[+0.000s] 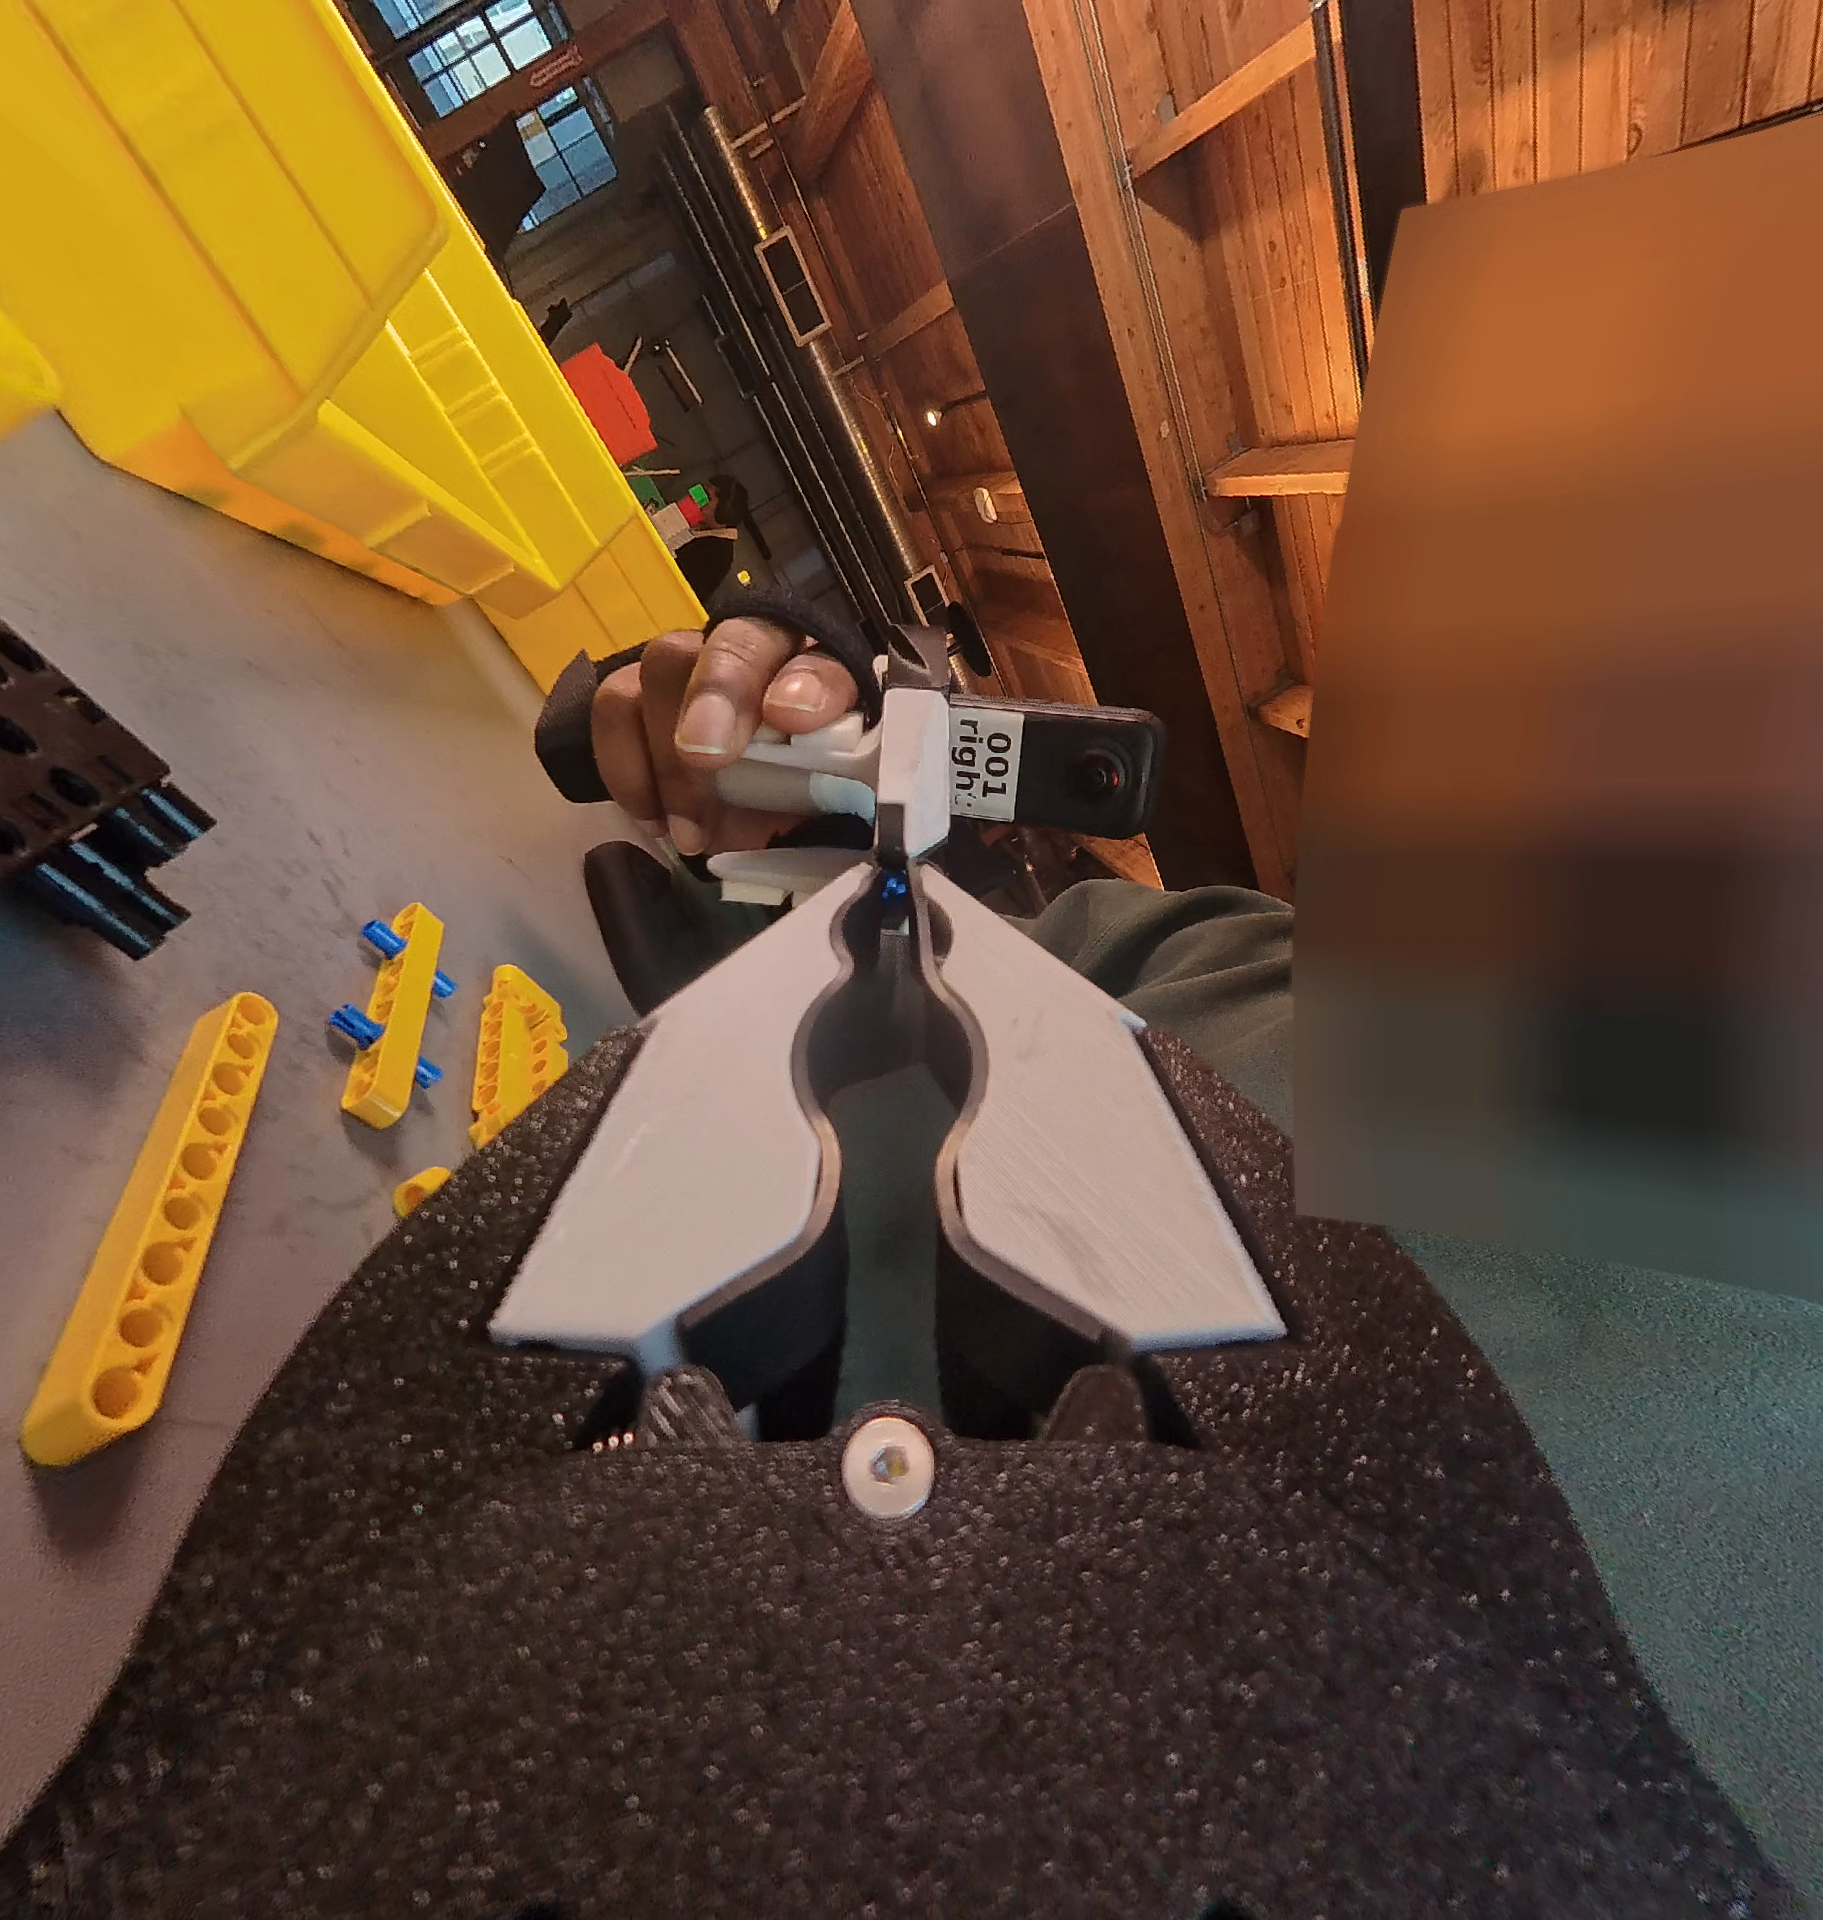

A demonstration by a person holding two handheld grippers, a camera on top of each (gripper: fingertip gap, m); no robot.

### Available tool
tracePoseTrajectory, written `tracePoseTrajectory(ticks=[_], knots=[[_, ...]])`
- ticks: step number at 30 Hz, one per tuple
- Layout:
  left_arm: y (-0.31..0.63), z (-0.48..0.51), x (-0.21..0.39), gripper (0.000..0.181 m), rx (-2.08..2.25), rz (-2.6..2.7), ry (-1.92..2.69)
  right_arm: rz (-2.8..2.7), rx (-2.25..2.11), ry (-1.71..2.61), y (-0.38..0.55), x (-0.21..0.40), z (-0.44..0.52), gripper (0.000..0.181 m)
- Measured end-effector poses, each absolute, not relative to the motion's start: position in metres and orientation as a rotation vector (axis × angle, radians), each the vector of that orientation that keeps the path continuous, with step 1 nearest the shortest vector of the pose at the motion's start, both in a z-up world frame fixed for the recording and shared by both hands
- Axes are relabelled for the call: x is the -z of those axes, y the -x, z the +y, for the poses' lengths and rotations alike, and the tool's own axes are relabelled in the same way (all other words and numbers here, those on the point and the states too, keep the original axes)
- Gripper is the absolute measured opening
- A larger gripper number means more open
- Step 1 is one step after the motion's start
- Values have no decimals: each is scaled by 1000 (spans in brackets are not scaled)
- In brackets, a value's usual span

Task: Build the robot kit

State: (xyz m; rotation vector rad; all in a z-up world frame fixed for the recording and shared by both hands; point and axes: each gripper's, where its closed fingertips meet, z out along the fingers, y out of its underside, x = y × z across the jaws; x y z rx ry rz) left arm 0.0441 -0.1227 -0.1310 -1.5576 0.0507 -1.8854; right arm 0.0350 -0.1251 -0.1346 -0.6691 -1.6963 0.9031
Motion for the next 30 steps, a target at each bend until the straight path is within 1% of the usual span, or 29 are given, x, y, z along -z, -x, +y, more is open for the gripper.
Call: tracePoseTrajectory(ticks=[8, 9, 11, 14, 18, 20, 23, 25, 30], knots=[[-43, -121, 130, 4, 1858, 48, 1552, -1695, -896, 676, -34, 135, -122, 4], [-40, -119, 128, 7, 1811, 63, 1551, -1693, -914, 688, -35, 135, -121, 4], [-36, -120, 128, 19, 1648, 163, 1617, -1671, -937, 730, -37, 132, -112, 4], [-33, -120, 152, 26, 1275, 345, 1884, -1626, -938, 820, -43, 130, -88, 3], [-45, -133, 181, 26, 988, 601, 2116, -1620, -926, 859, -48, 132, -79, 4], [-44, -140, 200, 25, 798, 821, 2191, -1651, -933, 863, -49, 137, -84, 3], [-30, -143, 229, 31, 491, 1169, 2235, -1679, -949, 873, -51, 143, -87, 4], [-33, -145, 238, 36, 458, 1313, 2201, -1690, -954, 884, -51, 145, -88, 4], [-42, -140, 245, 36, 459, 1428, 2122, -1740, -944, 901, -52, 156, -93, 4]])
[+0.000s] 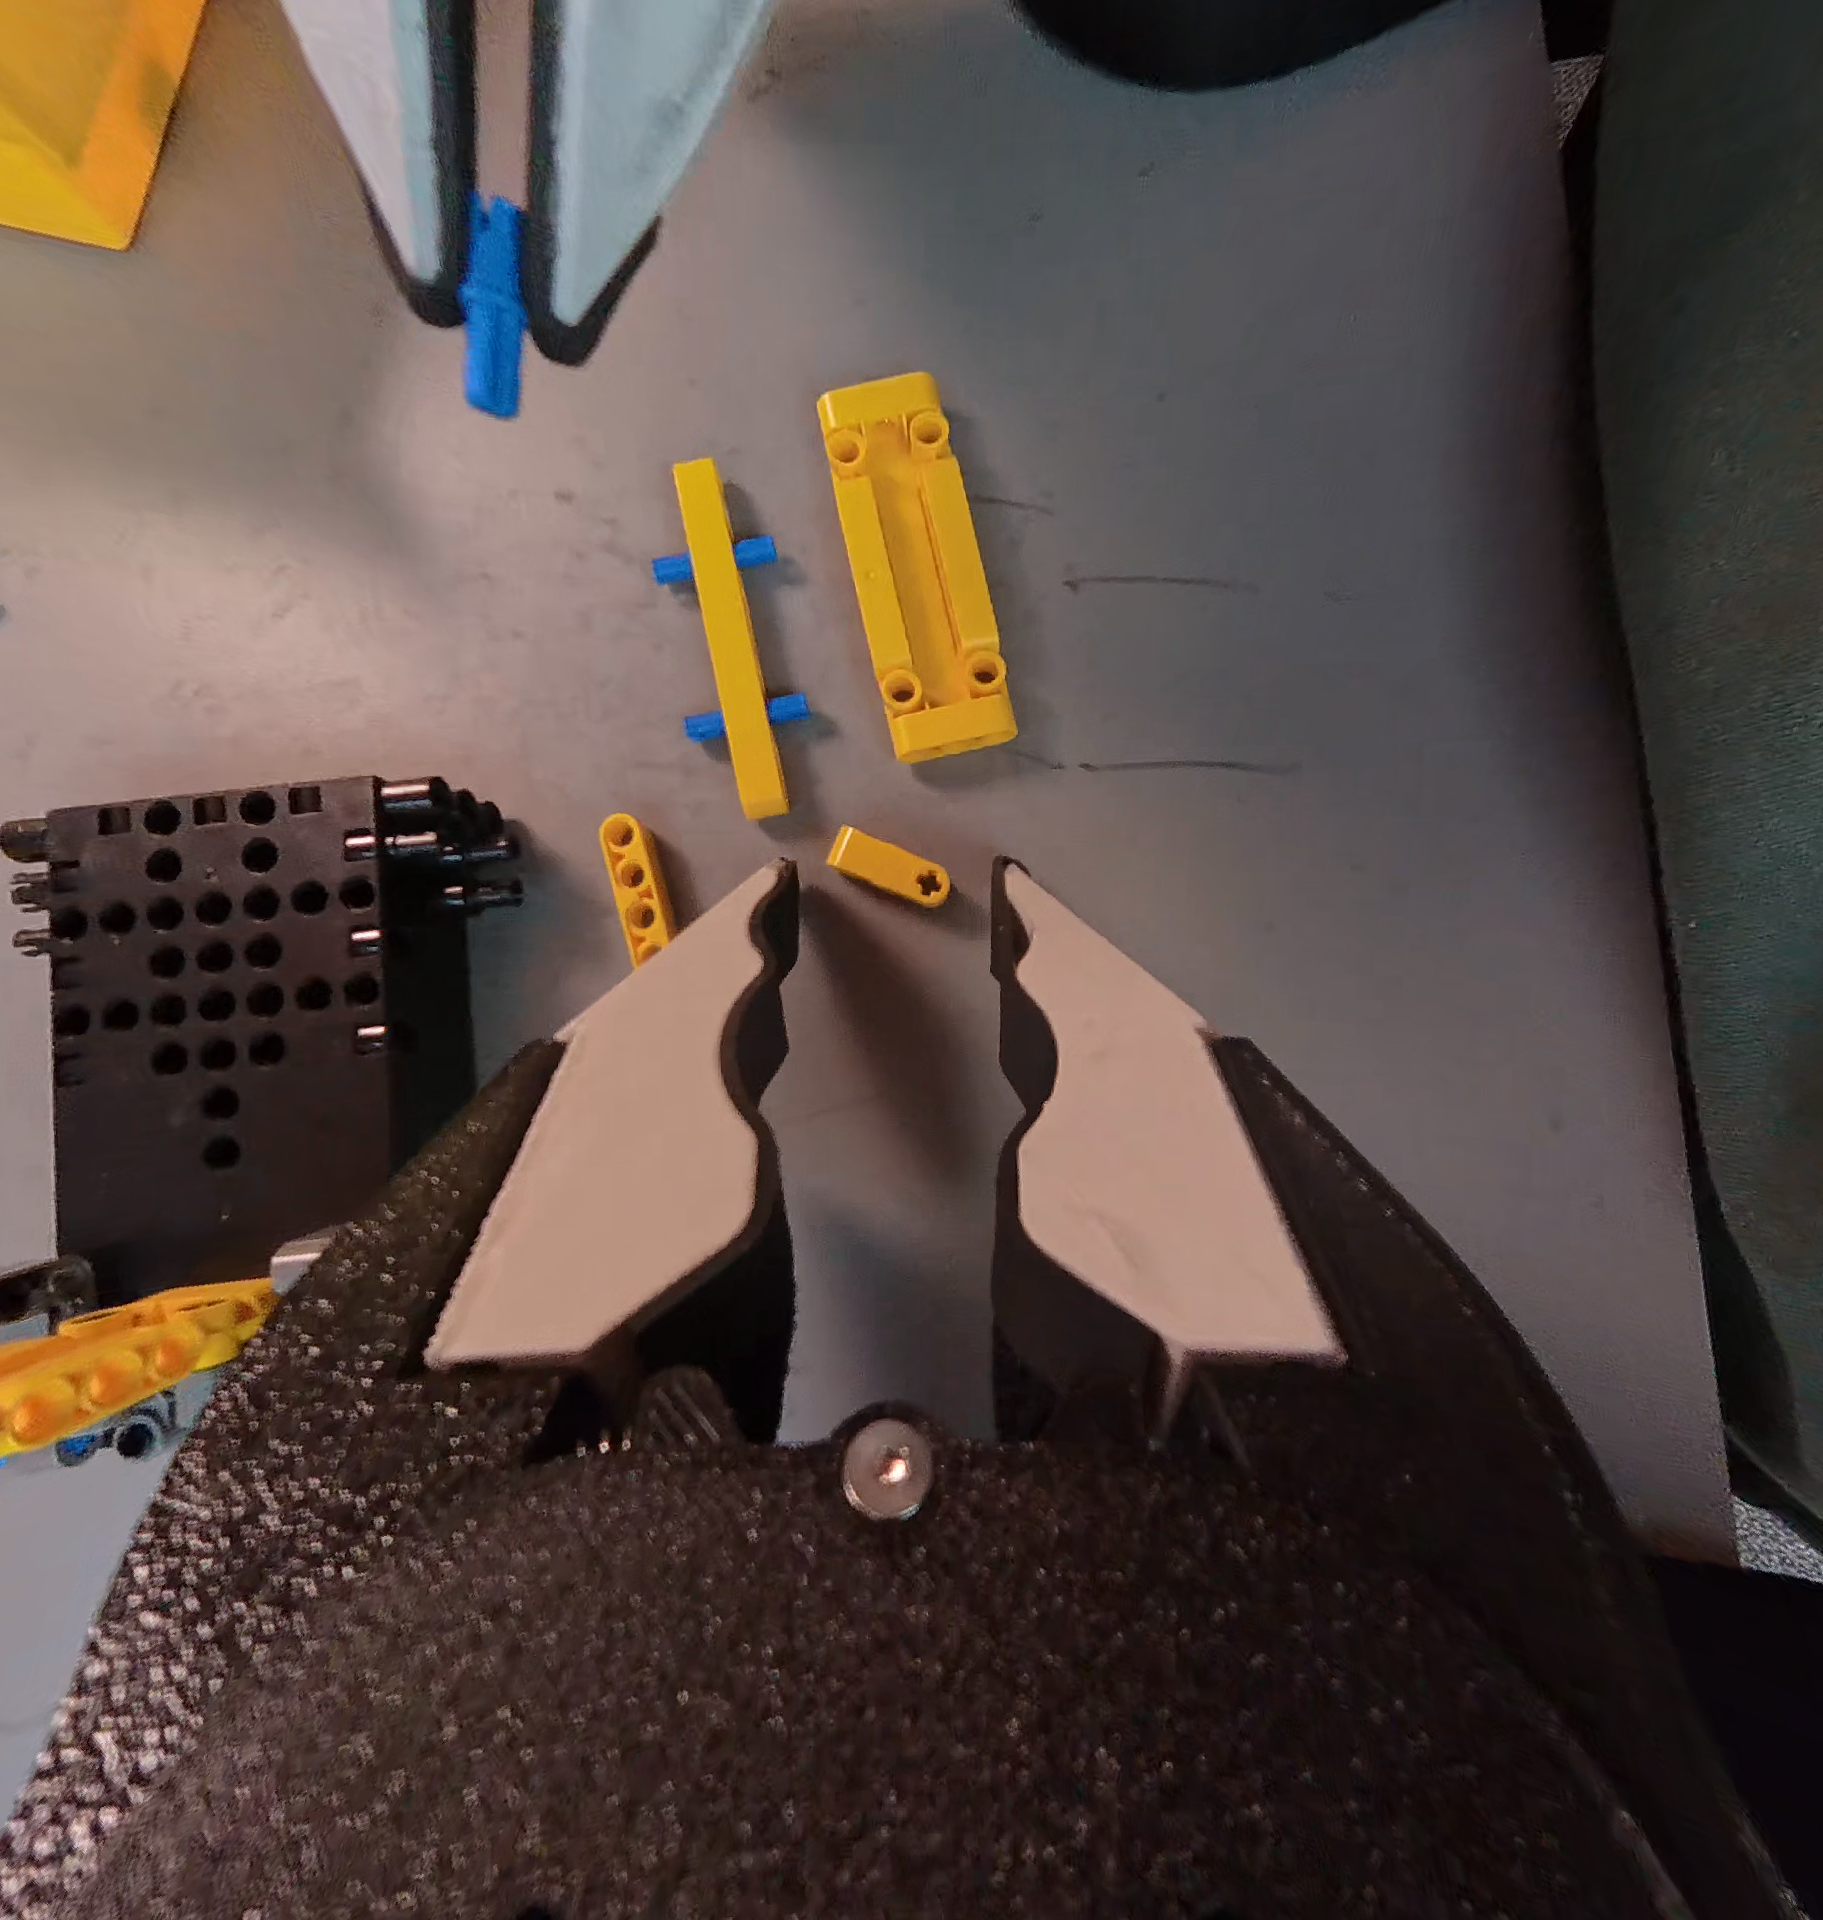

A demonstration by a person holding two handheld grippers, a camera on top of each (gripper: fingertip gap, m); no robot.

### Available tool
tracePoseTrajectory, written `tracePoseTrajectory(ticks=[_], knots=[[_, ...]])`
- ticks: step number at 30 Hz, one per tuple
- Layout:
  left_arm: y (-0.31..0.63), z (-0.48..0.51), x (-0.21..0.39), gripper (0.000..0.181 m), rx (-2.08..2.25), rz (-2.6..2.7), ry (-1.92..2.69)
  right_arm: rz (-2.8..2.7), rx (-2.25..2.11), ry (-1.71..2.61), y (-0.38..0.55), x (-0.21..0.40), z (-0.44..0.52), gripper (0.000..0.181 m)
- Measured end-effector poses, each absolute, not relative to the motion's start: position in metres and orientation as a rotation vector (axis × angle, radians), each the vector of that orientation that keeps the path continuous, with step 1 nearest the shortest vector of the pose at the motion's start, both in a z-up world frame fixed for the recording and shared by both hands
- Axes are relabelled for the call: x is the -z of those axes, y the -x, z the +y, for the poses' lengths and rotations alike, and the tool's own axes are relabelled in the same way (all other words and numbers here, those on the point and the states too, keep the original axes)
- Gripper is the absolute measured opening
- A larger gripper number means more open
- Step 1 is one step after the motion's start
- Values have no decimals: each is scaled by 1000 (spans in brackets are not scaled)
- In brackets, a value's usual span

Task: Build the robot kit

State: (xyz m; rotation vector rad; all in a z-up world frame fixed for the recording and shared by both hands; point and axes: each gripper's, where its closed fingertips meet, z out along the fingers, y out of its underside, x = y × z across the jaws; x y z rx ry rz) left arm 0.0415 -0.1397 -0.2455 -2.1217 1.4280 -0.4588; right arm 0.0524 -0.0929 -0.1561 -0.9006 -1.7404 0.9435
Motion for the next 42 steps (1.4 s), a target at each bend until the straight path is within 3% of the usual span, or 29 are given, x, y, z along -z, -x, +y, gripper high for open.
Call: tracePoseTrajectory(ticks=[4, 8, 14, 23, 31, 37, 42], knots=[[-41, -140, 247, 12, 472, 1416, 2124, -1790, -953, 913, -54, 165, -97, 4], [-34, -142, 247, 5, 495, 1316, 2175, -1808, -963, 917, -53, 169, -100, 4], [-25, -138, 229, 16, 579, 1106, 2210, -1816, -965, 930, -52, 173, -100, 4], [-46, -135, 246, 7, 522, 1245, 2242, -1806, -956, 961, -51, 176, -94, 4], [-28, -139, 237, 8, 958, 609, 2524, -1823, -973, 972, -53, 179, -95, 4], [-1, -142, 239, 17, 837, 515, 2551, -1828, -989, 971, -54, 177, -96, 4], [1, -141, 226, 9, 721, 683, 2437, -1839, -988, 970, -54, 180, -97, 4]])
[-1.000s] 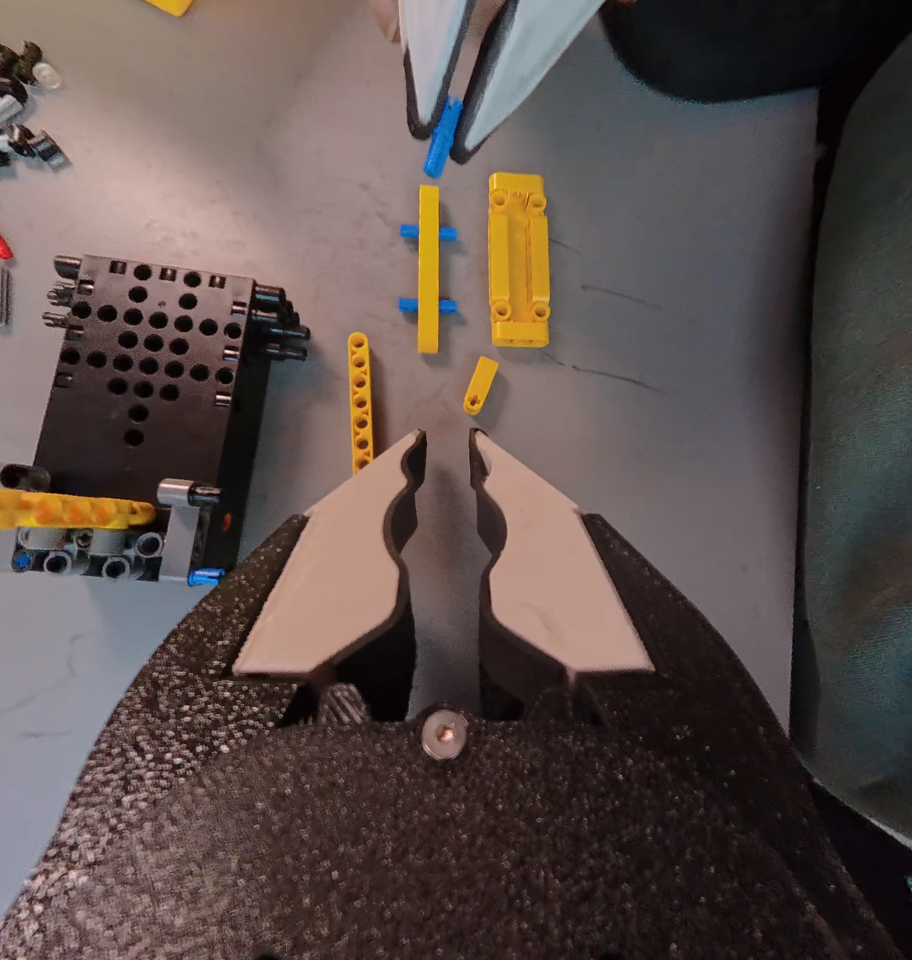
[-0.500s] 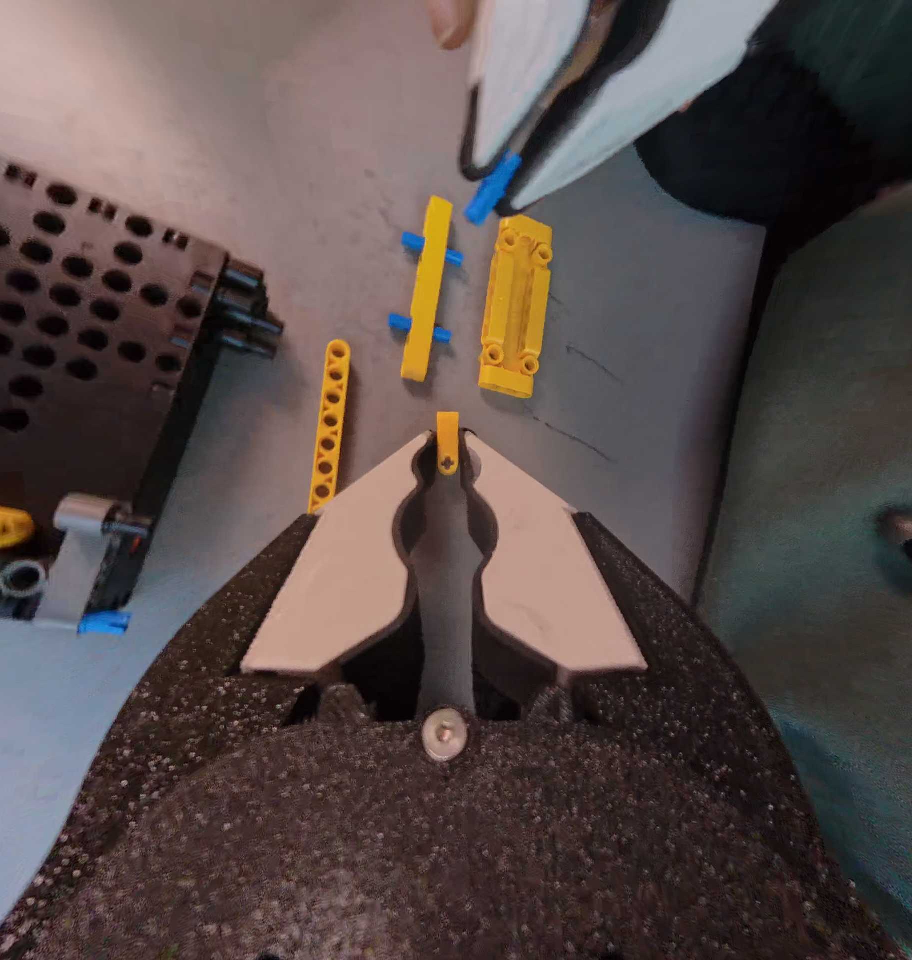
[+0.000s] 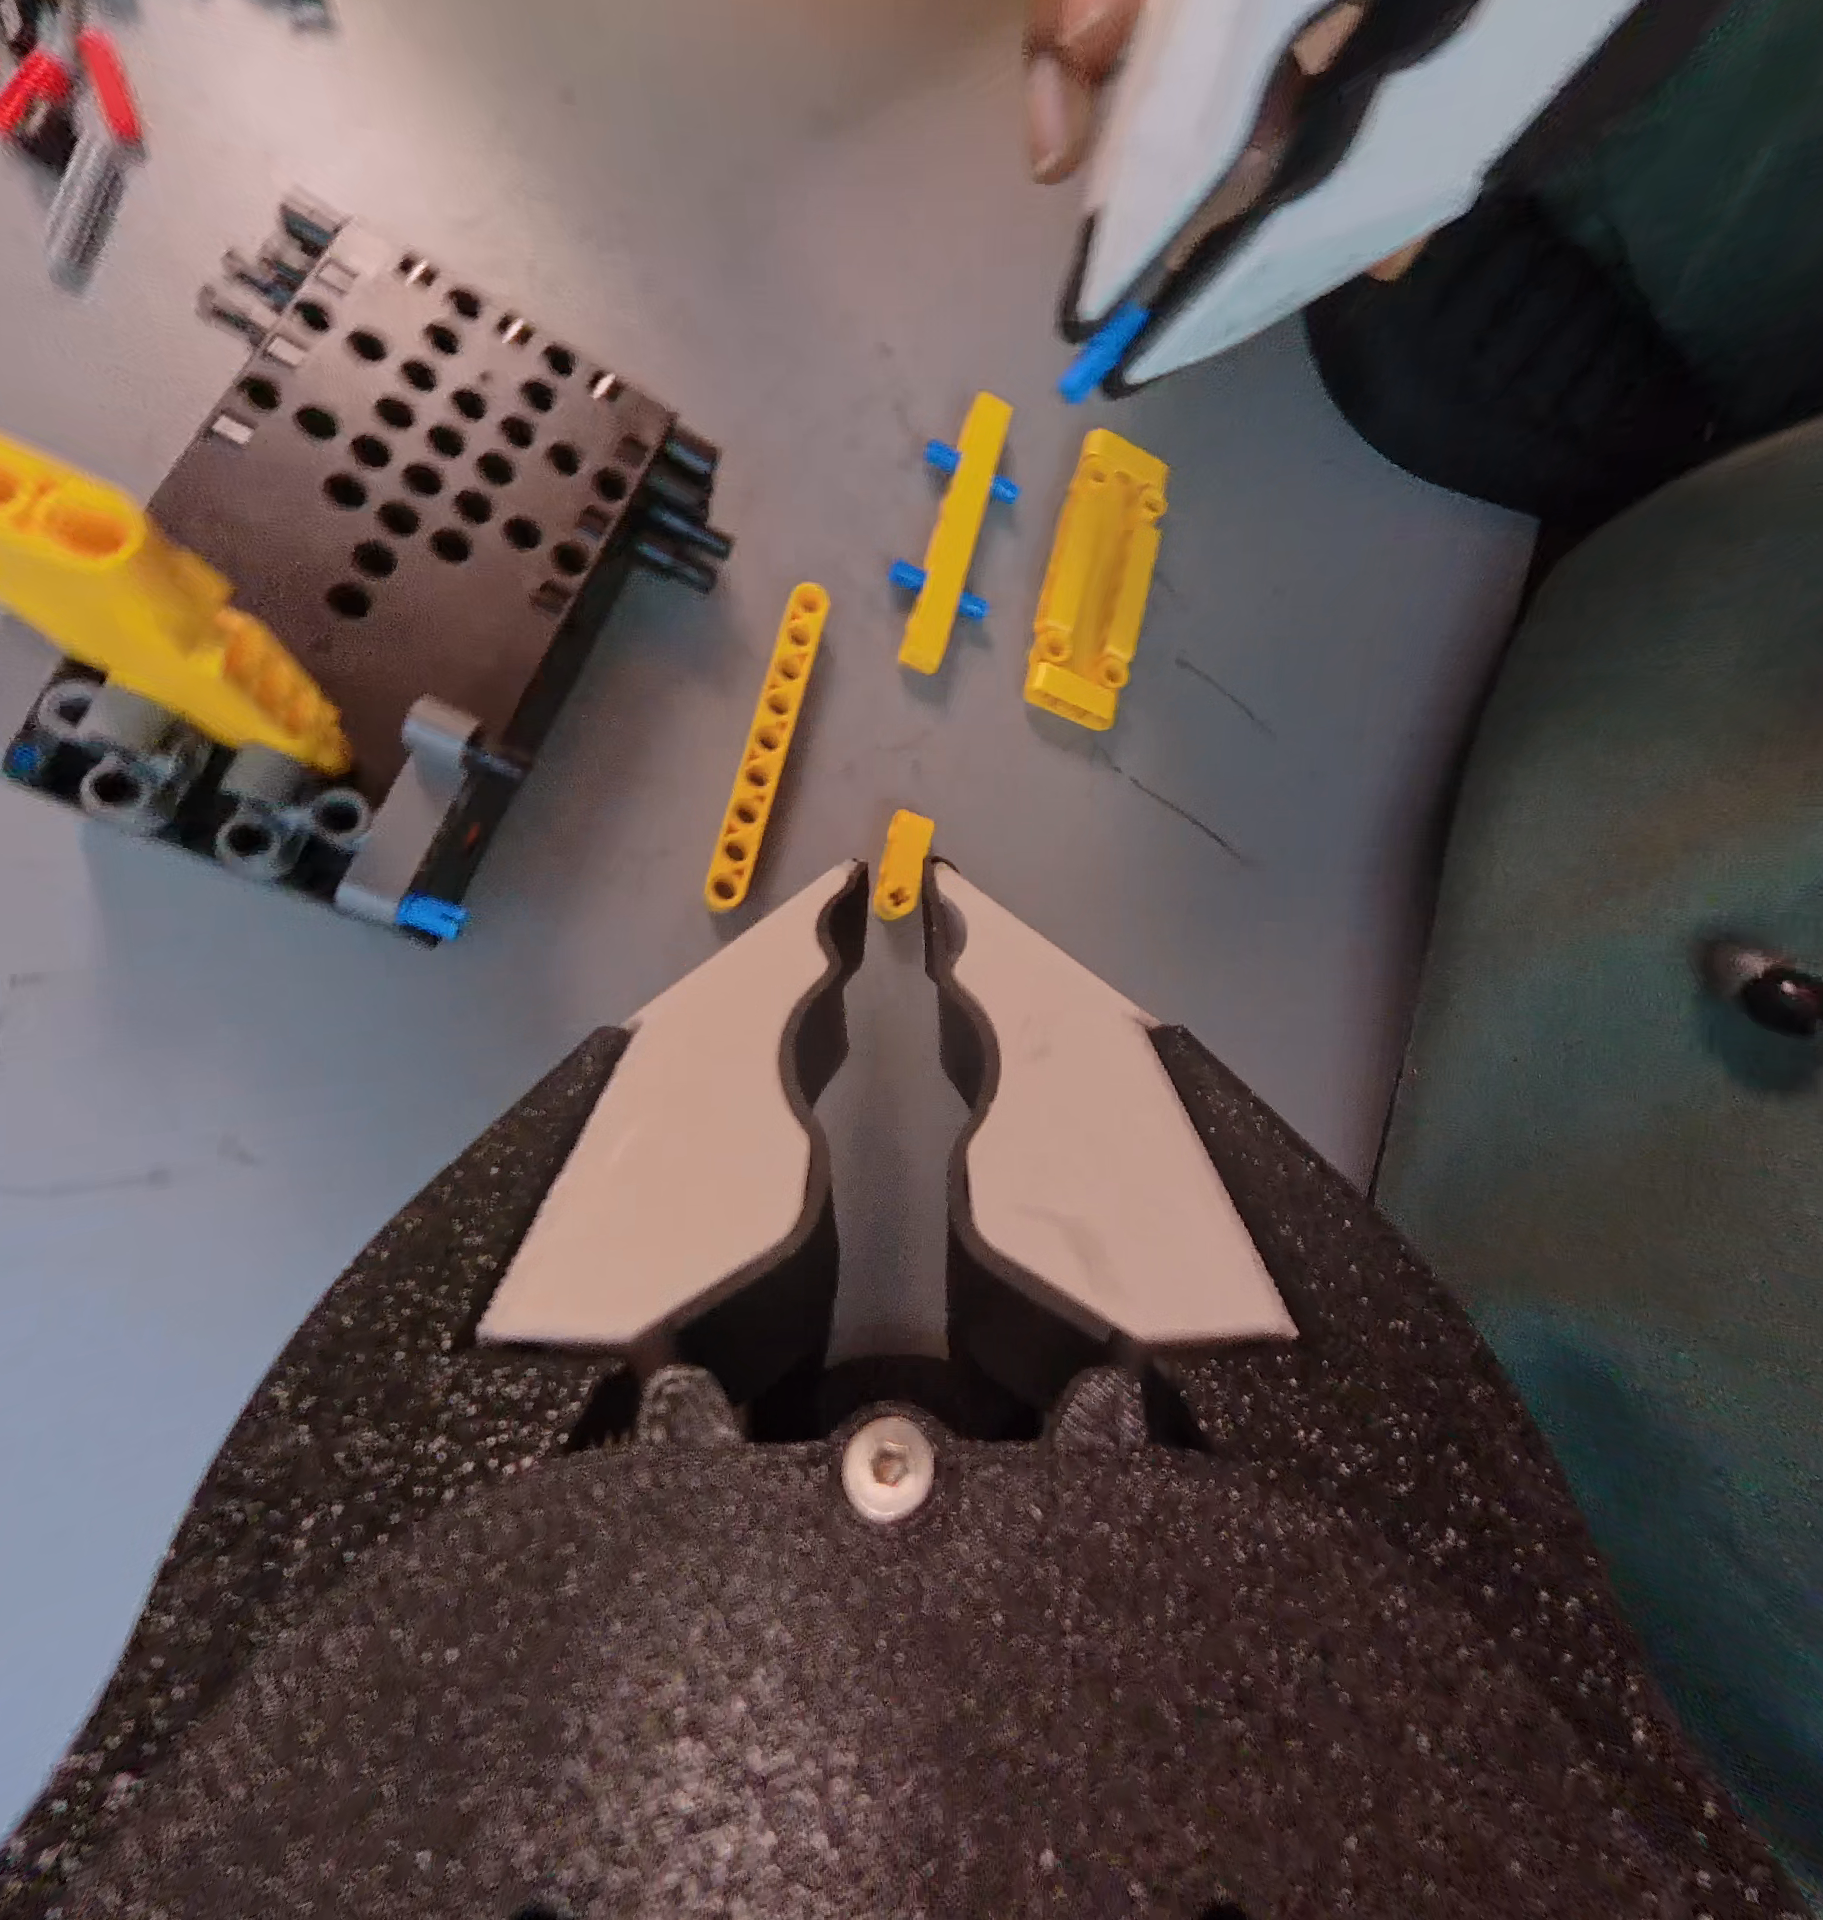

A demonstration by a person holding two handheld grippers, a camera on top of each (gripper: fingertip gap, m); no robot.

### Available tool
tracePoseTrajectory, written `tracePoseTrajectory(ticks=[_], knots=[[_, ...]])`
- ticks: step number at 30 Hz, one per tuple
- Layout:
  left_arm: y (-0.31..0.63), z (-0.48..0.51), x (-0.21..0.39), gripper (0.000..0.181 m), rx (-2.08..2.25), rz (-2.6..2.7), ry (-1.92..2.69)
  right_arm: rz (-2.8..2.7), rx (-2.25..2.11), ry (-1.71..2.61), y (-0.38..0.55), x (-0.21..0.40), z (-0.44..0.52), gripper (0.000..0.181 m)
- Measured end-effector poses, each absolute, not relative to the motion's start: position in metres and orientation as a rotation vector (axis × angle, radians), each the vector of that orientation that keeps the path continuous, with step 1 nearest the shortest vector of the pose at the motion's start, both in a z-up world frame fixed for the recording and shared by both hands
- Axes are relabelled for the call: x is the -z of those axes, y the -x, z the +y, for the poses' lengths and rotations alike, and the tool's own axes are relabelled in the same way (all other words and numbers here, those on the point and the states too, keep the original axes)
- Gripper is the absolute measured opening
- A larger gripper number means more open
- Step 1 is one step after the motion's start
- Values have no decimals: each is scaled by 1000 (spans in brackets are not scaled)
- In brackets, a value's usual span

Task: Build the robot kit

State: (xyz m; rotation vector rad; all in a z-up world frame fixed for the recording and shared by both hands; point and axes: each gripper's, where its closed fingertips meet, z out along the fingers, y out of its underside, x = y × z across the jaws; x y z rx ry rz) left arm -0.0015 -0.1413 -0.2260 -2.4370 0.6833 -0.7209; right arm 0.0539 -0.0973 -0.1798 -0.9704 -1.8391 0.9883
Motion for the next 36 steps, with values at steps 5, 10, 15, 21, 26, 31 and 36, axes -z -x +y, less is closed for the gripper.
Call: tracePoseTrajectory(ticks=[5, 10, 15, 21, 26, 31, 36], knots=[[-15, -148, 228, 6, 460, 1052, 2321, -1842, -987, 978, -53, 182, -96, 4], [-14, -143, 240, 0, 361, 1114, 2340, -1844, -980, 977, -53, 183, -97, 4], [-9, -137, 239, 0, 490, 940, 2419, -1845, -983, 975, -54, 182, -97, 4], [-1, -133, 237, 0, 777, 605, 2520, -1848, -989, 970, -55, 181, -98, 4], [4, -133, 239, 4, 888, 503, 2540, -1849, -992, 970, -55, 182, -98, 4], [10, -133, 241, 6, 856, 516, 2557, -1853, -996, 973, -55, 183, -98, 4], [8, -136, 229, 9, 821, 607, 2505, -1856, -998, 978, -55, 184, -98, 4]])
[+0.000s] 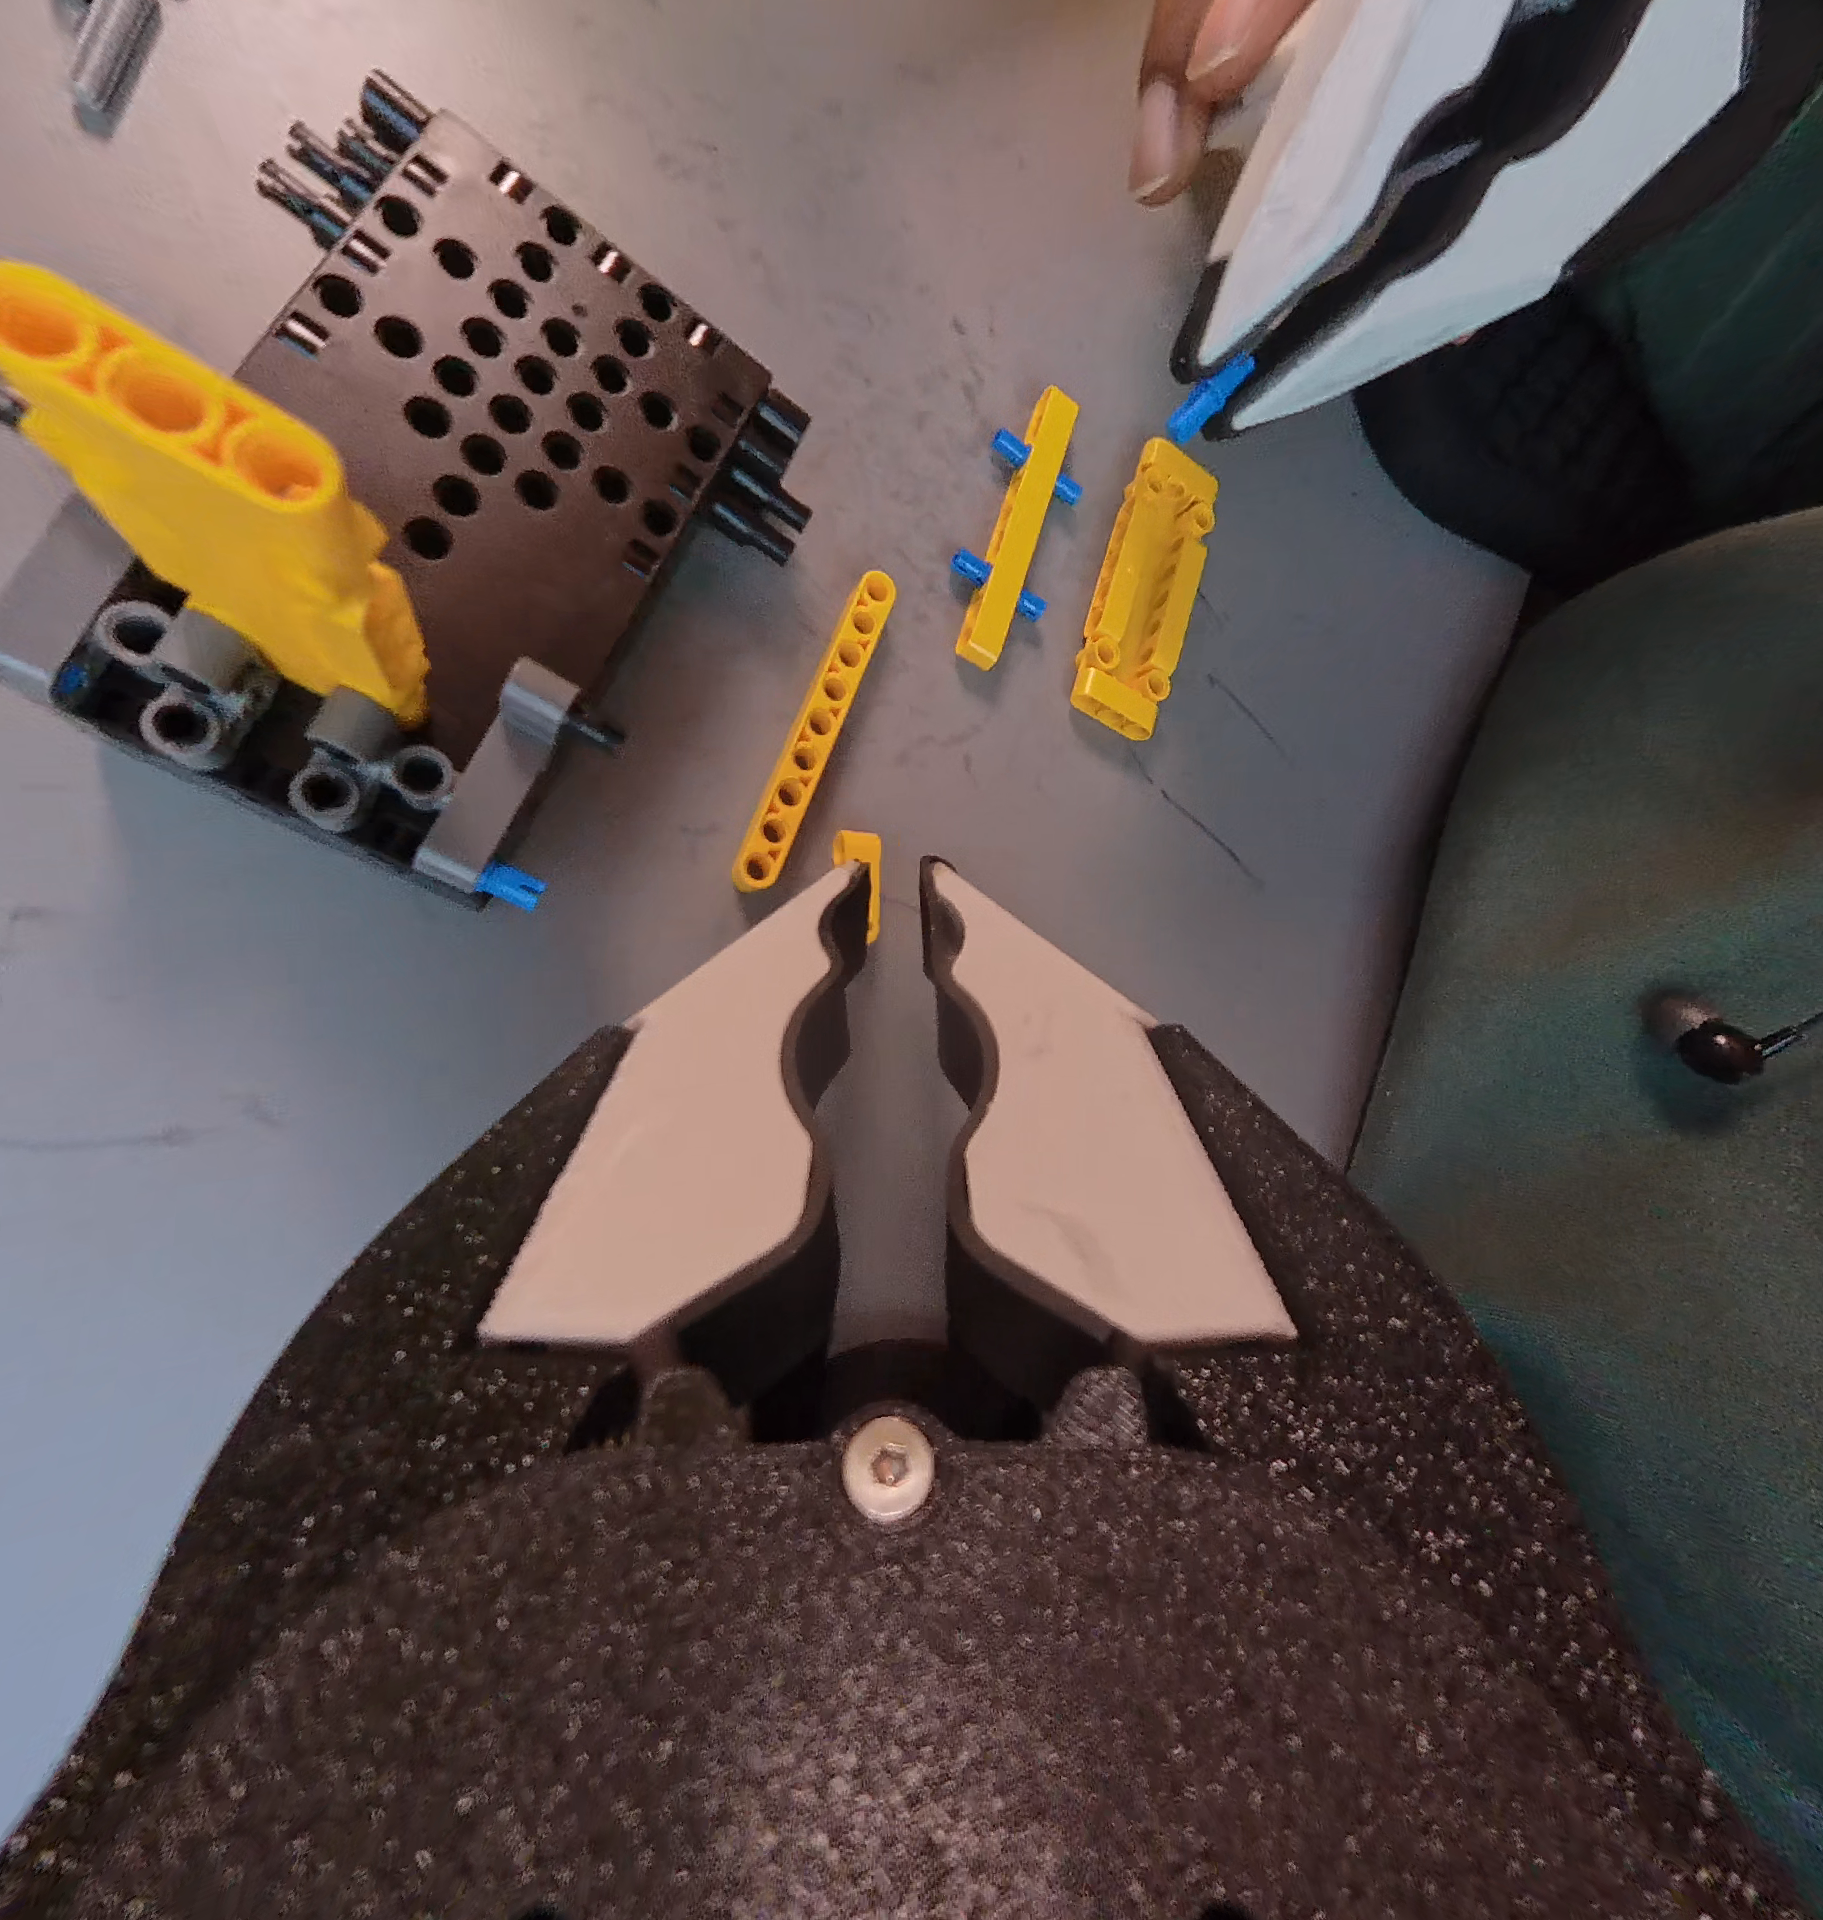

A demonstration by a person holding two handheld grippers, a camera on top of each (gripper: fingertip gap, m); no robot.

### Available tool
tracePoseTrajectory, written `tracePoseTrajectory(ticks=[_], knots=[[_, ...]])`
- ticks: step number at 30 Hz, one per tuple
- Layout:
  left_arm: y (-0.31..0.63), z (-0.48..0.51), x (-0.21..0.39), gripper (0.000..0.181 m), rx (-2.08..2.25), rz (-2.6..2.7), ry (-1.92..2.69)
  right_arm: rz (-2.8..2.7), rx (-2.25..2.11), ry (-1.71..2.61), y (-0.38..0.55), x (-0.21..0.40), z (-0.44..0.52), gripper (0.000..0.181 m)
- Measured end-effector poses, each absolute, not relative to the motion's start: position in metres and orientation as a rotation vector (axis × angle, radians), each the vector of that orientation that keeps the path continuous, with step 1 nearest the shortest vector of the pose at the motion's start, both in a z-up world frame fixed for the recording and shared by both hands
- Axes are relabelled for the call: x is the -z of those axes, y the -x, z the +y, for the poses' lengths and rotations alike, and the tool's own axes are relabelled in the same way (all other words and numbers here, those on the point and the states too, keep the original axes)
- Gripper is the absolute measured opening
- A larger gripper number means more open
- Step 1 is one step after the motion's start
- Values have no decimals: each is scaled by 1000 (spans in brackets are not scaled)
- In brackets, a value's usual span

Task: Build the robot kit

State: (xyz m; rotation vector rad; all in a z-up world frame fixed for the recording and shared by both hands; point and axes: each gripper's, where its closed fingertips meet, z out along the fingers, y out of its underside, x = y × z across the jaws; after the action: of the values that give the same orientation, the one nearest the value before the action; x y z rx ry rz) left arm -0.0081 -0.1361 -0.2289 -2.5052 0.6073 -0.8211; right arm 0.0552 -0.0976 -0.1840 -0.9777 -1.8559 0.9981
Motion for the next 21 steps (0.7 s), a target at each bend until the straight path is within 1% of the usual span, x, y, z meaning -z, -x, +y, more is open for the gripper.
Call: tracePoseTrajectory(ticks=[5, 7, 10, 17, 21], knots=[[6, -138, 237, 12, 567, 800, 2506, -1864, -997, 983, -55, 187, -98, 4], [7, -136, 239, 10, 511, 830, 2503, -1864, -996, 982, -55, 187, -98, 4], [9, -135, 240, 0, 490, 834, 2514, -1862, -996, 984, -55, 186, -98, 4], [13, -134, 239, 0, 818, 524, 2575, -1865, -997, 979, -56, 185, -99, 4], [21, -136, 244, 0, 897, 426, 2596, -1868, -1000, 975, -56, 185, -99, 4]])
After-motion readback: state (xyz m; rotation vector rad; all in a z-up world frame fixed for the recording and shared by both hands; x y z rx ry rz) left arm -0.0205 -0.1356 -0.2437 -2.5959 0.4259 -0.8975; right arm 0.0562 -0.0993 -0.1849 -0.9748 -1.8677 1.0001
